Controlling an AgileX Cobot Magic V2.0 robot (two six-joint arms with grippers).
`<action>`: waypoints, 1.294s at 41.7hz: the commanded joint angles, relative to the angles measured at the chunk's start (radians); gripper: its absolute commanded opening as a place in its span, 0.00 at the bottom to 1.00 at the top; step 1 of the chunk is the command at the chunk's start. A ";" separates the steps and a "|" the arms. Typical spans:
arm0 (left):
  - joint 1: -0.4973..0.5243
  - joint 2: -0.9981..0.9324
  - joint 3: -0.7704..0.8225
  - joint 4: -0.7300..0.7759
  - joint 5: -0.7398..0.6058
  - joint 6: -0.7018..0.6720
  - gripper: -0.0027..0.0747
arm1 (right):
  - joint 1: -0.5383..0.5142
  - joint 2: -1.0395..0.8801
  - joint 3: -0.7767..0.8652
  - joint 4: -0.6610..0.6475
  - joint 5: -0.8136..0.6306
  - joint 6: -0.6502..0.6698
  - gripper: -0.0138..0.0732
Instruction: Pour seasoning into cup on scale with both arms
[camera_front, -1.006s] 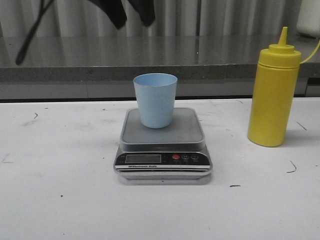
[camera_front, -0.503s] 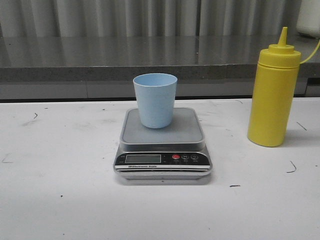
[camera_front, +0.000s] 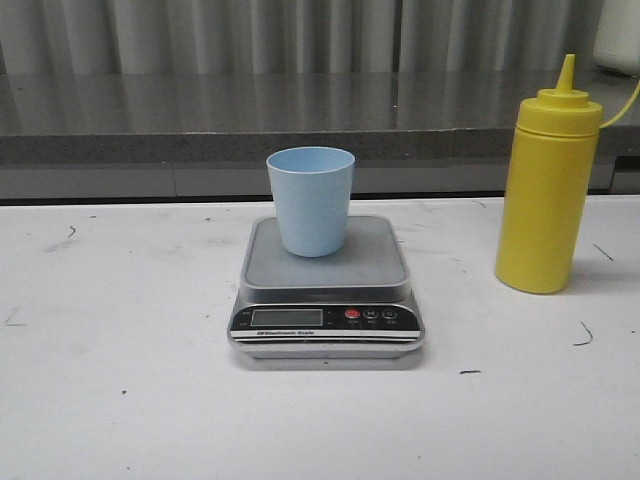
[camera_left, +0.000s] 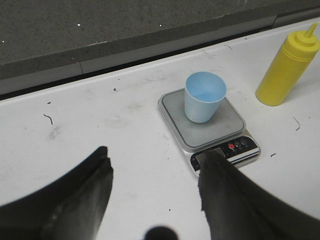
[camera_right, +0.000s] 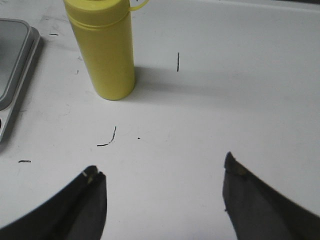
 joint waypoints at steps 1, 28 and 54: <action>0.001 -0.045 0.030 -0.008 -0.047 -0.038 0.53 | -0.006 0.002 -0.030 -0.001 -0.055 -0.012 0.75; 0.001 -0.078 0.137 0.046 -0.034 -0.092 0.53 | -0.006 0.002 -0.030 -0.001 -0.055 -0.012 0.75; 0.001 -0.078 0.137 0.046 -0.036 -0.092 0.53 | 0.109 0.002 -0.086 0.080 -0.040 -0.111 0.83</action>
